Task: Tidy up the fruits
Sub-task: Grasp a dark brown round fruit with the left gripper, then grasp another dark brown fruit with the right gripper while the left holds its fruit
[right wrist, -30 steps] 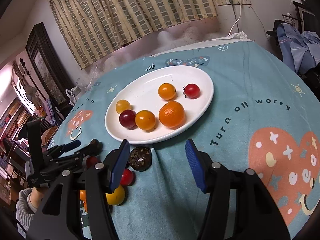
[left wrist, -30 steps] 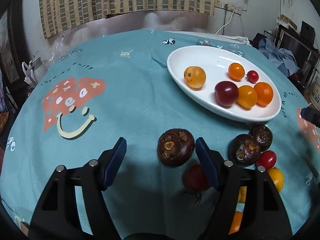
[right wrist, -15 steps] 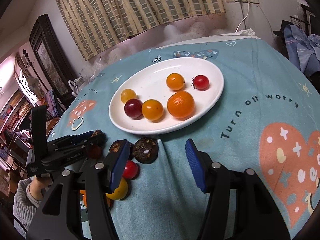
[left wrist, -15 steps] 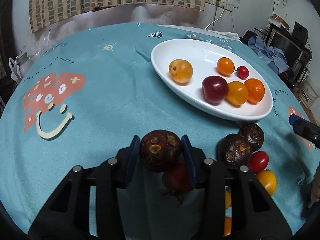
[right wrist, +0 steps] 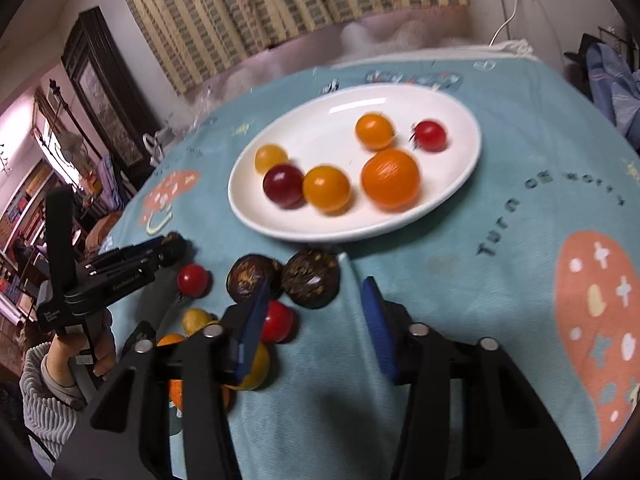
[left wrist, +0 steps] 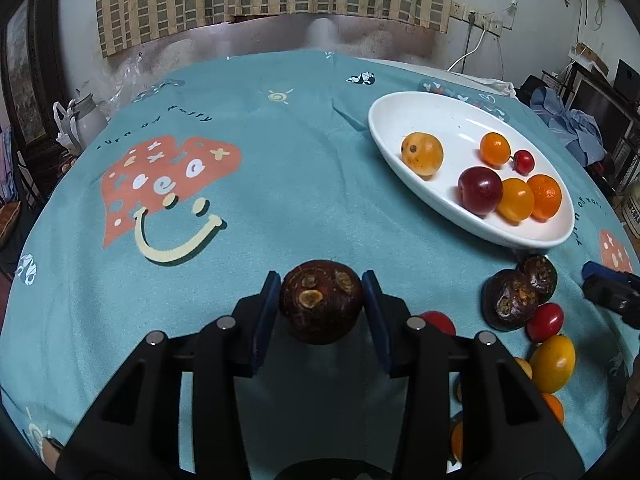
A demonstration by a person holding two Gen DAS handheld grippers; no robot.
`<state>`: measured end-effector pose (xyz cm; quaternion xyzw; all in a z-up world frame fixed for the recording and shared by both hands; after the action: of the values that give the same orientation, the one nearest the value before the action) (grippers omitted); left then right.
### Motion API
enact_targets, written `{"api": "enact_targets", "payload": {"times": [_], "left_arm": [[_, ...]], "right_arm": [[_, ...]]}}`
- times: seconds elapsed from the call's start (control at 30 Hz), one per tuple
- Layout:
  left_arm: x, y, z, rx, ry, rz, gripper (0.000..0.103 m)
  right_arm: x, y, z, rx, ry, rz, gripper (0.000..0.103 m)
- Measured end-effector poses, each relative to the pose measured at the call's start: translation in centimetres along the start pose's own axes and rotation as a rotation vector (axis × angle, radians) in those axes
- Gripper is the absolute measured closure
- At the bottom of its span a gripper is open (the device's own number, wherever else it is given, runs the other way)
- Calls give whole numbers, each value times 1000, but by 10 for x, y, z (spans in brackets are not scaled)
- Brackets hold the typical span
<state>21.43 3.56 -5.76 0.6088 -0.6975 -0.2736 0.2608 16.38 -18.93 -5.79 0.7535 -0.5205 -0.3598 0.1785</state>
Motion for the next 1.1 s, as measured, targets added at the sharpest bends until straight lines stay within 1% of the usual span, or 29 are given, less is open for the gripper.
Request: {"api": "enact_targets", "payload": {"times": [0.07, 0.17, 0.23, 0.37, 0.43, 0.53, 0.6, 0.73, 0.83, 1.0, 1.1], "left_arm": [[1, -1, -1, -4, 3, 8, 61], [3, -1, -1, -5, 5, 27, 61], [4, -2, -2, -7, 4, 37, 61], [4, -3, -2, -12, 7, 45, 60], [4, -4, -1, -17, 8, 47, 60], [6, -6, 0, -24, -1, 48, 60], [8, -8, 0, -28, -7, 47, 60], [12, -10, 2, -31, -25, 39, 60], [12, -10, 2, -32, -21, 43, 60], [13, -11, 3, -33, -34, 40, 60], [12, -11, 3, -33, -35, 46, 60]], "right_arm": [[-3, -7, 1, -20, 17, 30, 62], [-5, -20, -1, -51, 8, 54, 66], [-8, -26, -4, -56, 22, 76, 70], [-26, -34, -9, -33, 153, 147, 72], [-33, -34, -5, -32, 252, 170, 72], [-34, -32, 0, -27, 315, 170, 72], [-33, -35, -4, -22, 304, 168, 71], [-34, -48, -3, -36, 302, 171, 59], [-29, -49, -2, -31, 281, 147, 60], [-30, -41, 2, -21, 293, 150, 60], [-28, -25, 4, -1, 276, 132, 60]]}}
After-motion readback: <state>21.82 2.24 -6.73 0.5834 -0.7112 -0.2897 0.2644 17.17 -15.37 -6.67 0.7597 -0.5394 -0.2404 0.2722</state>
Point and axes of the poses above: each gripper's, at about its wrist camera, not at the fingertips, and y roughly against the way its jaws point, x to its right, z to its underside, the point moved 4 cm from there along -y, roughly the way its jaws point, and after that the axes turned 5 degrees about x, right-handed, at the moved point
